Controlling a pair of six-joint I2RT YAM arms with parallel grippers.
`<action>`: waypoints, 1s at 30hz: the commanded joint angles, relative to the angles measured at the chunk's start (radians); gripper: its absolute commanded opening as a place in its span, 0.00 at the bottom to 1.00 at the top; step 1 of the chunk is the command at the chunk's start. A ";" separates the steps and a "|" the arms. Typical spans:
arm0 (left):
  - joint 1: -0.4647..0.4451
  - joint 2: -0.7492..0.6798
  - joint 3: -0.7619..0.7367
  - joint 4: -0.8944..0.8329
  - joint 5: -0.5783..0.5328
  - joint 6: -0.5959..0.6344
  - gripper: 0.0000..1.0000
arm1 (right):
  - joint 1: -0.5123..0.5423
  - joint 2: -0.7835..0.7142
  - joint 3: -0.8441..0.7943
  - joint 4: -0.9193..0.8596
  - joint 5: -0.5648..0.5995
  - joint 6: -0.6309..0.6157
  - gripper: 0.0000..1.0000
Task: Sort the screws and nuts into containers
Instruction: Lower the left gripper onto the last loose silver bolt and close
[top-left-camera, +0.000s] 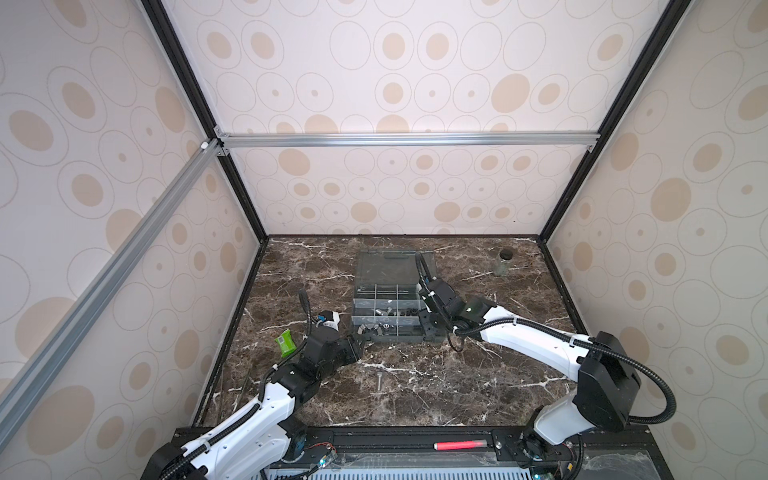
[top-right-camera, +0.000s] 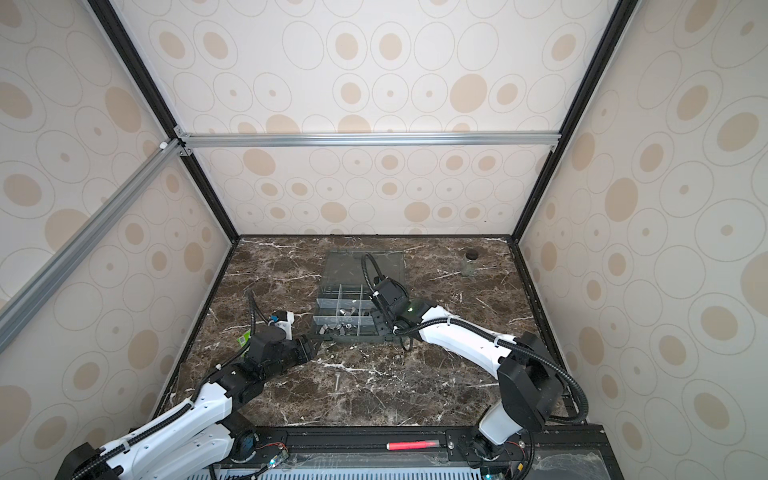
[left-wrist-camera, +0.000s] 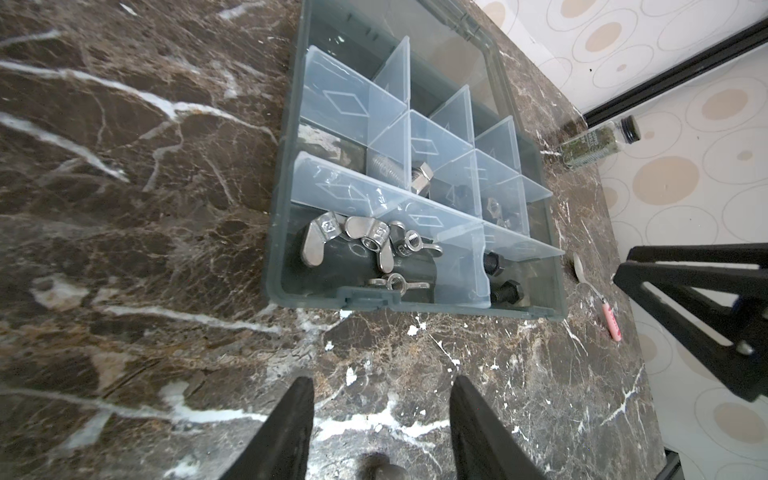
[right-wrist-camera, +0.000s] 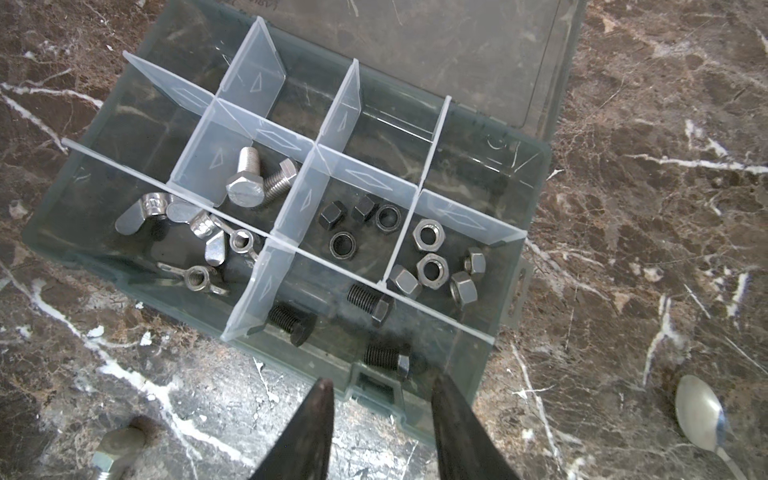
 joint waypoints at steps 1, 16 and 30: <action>-0.036 0.012 0.000 0.025 0.013 -0.024 0.52 | -0.009 -0.037 -0.026 0.001 0.026 0.026 0.42; -0.318 0.171 0.032 -0.055 -0.094 -0.074 0.47 | -0.012 -0.097 -0.095 0.002 0.045 0.050 0.43; -0.429 0.233 0.013 -0.066 -0.129 -0.116 0.42 | -0.015 -0.129 -0.137 0.011 0.042 0.063 0.43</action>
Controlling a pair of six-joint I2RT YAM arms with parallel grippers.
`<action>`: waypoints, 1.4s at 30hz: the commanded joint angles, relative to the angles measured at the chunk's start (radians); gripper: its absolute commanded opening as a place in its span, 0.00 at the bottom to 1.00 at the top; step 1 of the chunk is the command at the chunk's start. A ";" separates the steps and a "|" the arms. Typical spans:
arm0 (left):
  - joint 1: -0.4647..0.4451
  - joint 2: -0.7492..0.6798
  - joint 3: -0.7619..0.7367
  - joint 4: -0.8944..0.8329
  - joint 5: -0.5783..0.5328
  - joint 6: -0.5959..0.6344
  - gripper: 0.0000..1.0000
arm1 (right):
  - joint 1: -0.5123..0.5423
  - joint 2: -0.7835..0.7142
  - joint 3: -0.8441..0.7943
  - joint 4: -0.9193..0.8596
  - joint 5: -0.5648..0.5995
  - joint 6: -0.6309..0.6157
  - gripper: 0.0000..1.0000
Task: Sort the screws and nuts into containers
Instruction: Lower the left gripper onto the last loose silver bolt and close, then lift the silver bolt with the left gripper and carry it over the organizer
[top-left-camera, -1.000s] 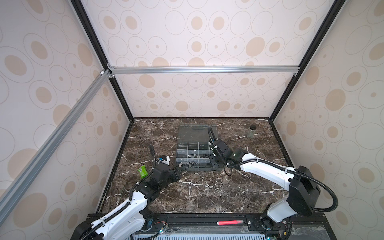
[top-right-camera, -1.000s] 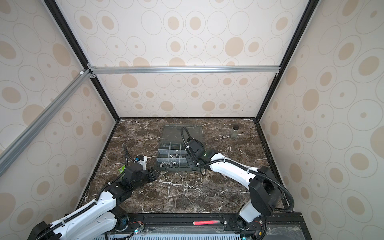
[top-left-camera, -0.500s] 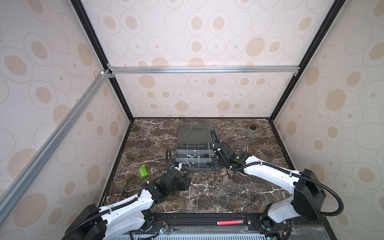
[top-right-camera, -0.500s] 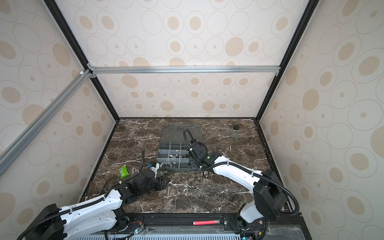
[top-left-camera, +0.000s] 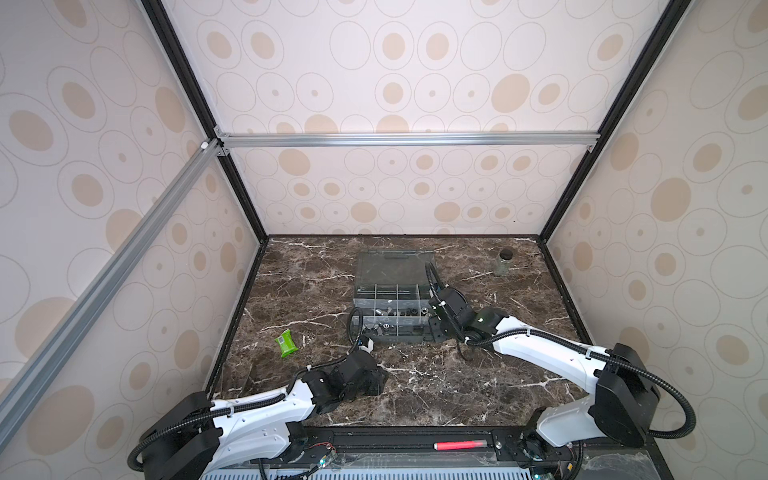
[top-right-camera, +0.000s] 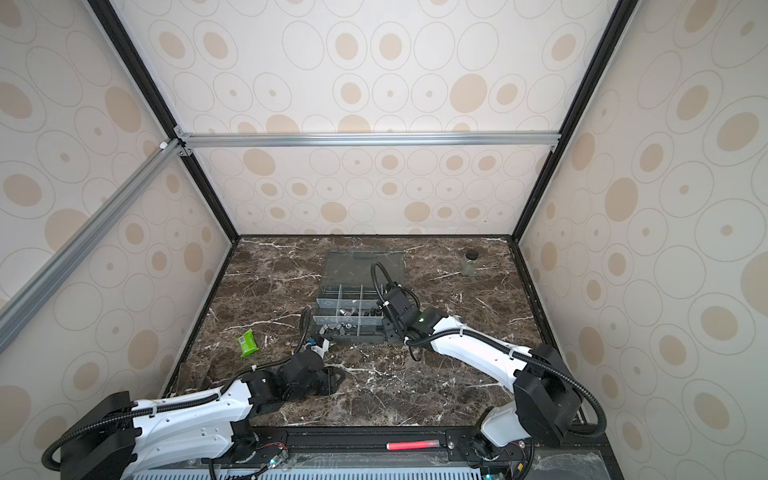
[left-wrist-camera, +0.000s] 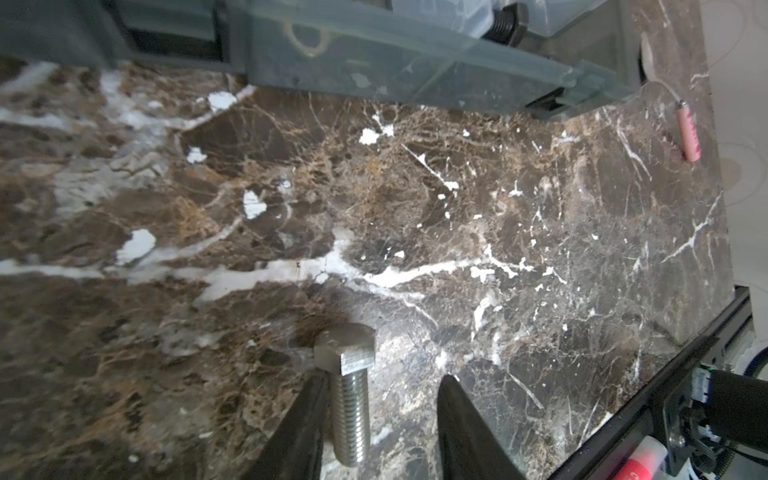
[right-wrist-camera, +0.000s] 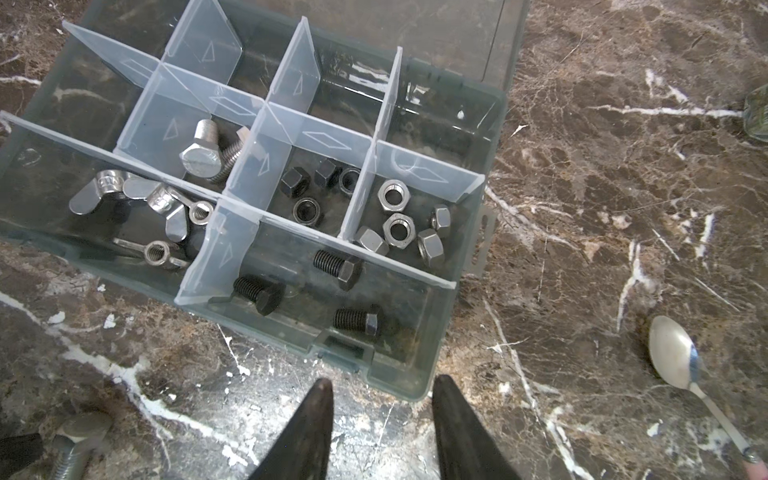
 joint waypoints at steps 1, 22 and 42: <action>-0.022 0.034 0.028 -0.056 -0.053 -0.007 0.41 | -0.010 -0.032 -0.016 -0.003 0.009 0.016 0.43; -0.161 0.362 0.240 -0.230 -0.176 0.043 0.11 | -0.011 -0.063 -0.059 -0.005 0.032 0.026 0.43; 0.029 0.253 0.507 -0.243 -0.321 0.370 0.07 | -0.017 -0.109 -0.072 -0.023 0.060 0.023 0.43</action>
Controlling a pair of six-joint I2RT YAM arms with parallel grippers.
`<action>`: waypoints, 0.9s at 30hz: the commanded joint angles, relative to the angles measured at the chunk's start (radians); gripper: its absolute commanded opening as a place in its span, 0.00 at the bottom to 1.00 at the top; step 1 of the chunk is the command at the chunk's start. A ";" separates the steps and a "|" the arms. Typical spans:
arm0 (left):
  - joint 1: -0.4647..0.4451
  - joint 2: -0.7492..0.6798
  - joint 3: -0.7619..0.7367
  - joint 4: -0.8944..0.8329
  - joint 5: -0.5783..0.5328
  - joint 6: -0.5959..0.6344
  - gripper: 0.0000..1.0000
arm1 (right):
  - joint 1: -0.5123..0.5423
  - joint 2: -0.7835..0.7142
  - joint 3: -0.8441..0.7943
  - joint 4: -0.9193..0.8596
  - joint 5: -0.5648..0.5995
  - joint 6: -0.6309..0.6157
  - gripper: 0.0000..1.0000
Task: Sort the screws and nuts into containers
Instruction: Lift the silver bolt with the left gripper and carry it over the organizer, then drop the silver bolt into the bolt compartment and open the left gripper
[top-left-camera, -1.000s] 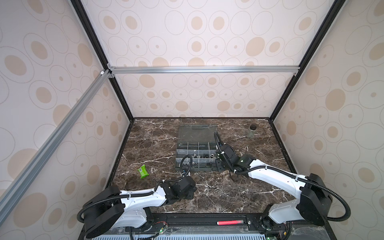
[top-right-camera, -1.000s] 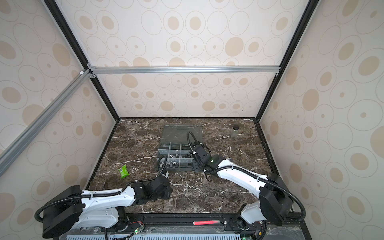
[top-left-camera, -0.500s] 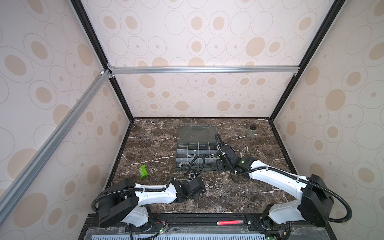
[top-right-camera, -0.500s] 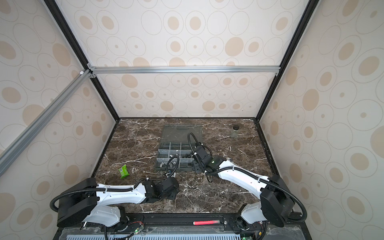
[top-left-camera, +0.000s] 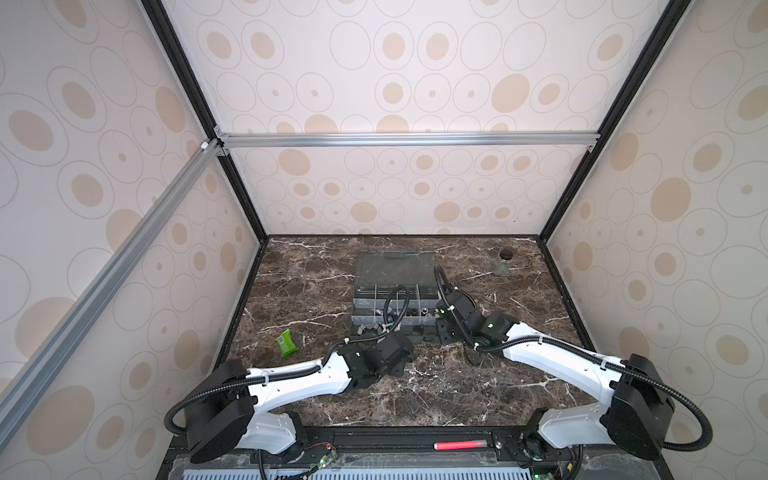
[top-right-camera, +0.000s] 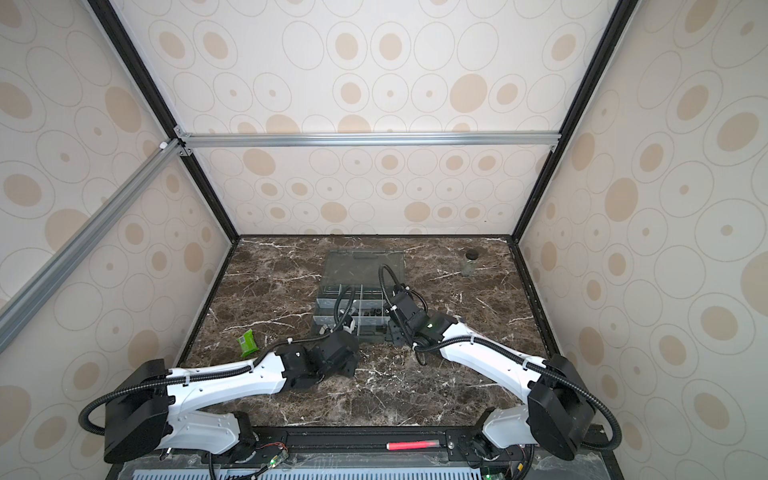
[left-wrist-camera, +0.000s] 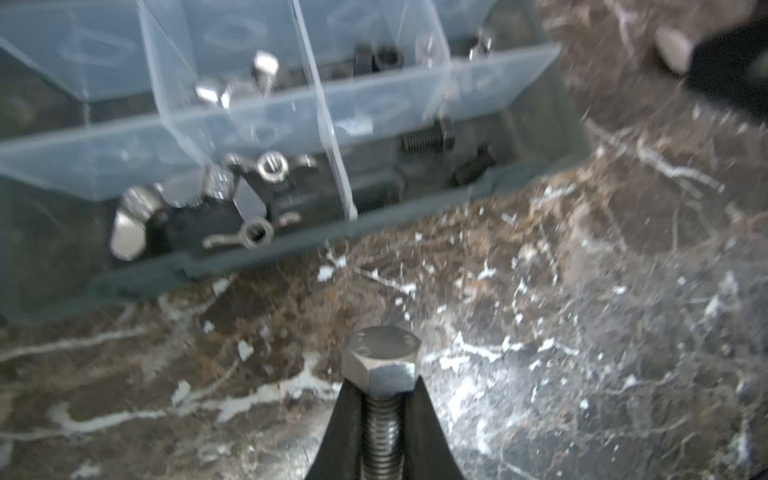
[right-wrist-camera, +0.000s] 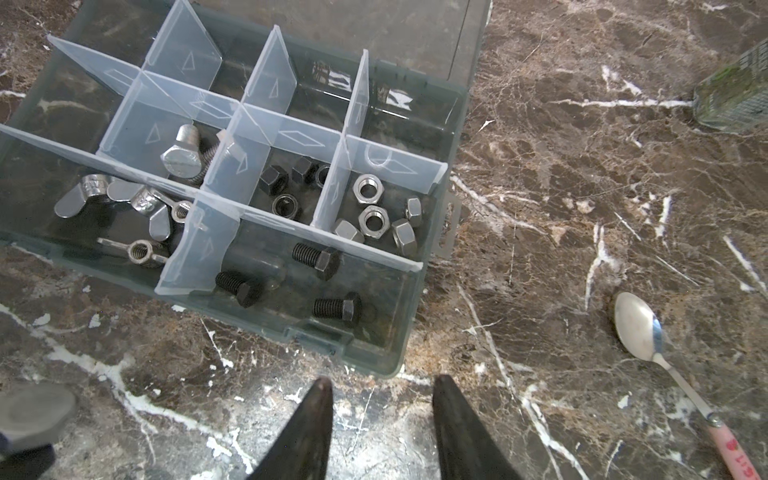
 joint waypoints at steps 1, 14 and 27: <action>0.087 -0.008 0.066 0.008 -0.048 0.145 0.08 | -0.010 -0.026 -0.011 -0.023 0.021 0.006 0.43; 0.291 0.243 0.282 0.111 0.041 0.395 0.07 | -0.012 -0.058 -0.022 -0.062 0.047 0.043 0.43; 0.356 0.389 0.369 0.144 0.142 0.449 0.08 | -0.014 -0.092 -0.042 -0.077 0.076 0.072 0.44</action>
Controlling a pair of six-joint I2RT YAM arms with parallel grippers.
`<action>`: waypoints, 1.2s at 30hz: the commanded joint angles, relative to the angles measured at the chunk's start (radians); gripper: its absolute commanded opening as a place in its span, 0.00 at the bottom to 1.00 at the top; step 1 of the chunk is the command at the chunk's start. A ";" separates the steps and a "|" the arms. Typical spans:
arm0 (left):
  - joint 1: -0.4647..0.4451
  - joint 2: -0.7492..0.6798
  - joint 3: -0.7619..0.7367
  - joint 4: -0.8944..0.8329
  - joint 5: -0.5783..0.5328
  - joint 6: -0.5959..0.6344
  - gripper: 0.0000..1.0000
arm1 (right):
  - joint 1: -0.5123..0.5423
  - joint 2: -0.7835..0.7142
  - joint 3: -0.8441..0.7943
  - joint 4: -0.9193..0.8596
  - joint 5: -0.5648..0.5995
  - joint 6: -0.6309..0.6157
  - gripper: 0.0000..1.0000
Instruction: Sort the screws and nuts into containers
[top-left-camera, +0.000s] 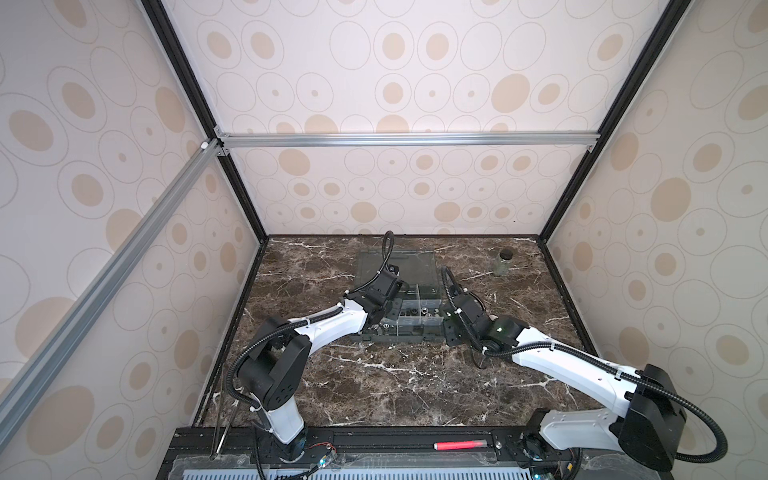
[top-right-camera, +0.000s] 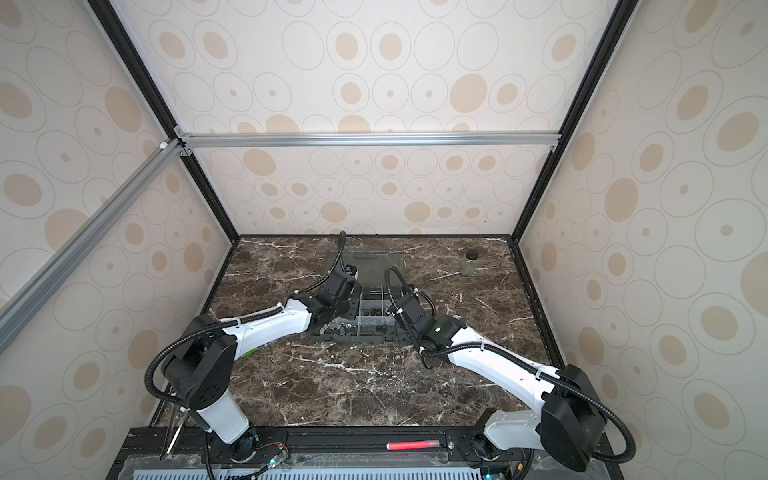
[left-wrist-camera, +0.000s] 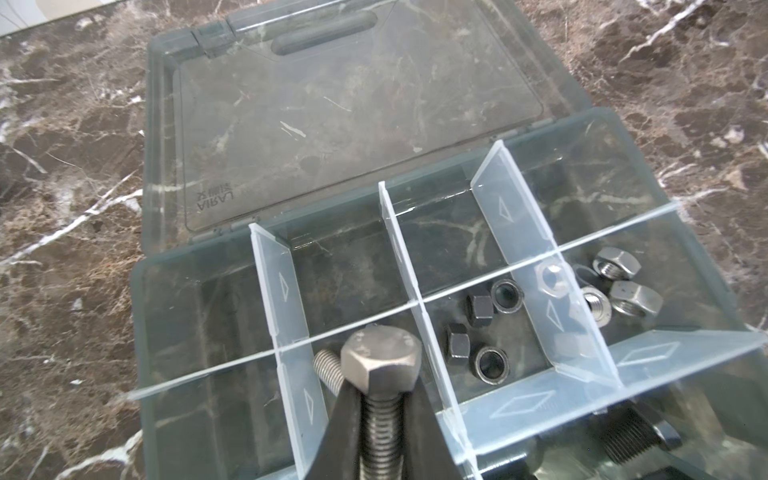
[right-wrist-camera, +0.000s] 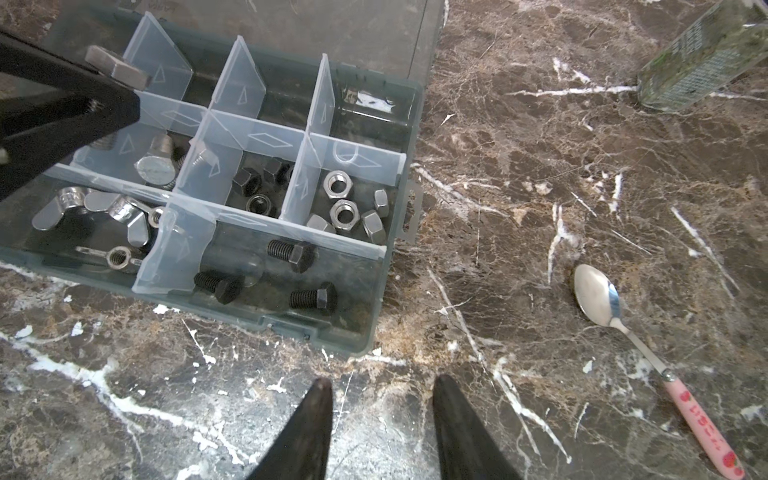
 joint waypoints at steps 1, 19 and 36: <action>0.012 0.009 0.049 0.037 0.031 0.032 0.10 | -0.011 -0.020 -0.014 -0.024 0.023 0.021 0.44; 0.032 -0.087 -0.040 0.108 0.033 -0.021 0.40 | -0.014 -0.046 -0.038 -0.027 0.038 0.026 0.44; 0.073 -0.432 -0.313 0.340 -0.131 -0.028 0.44 | -0.029 -0.157 -0.125 0.019 0.142 0.025 0.44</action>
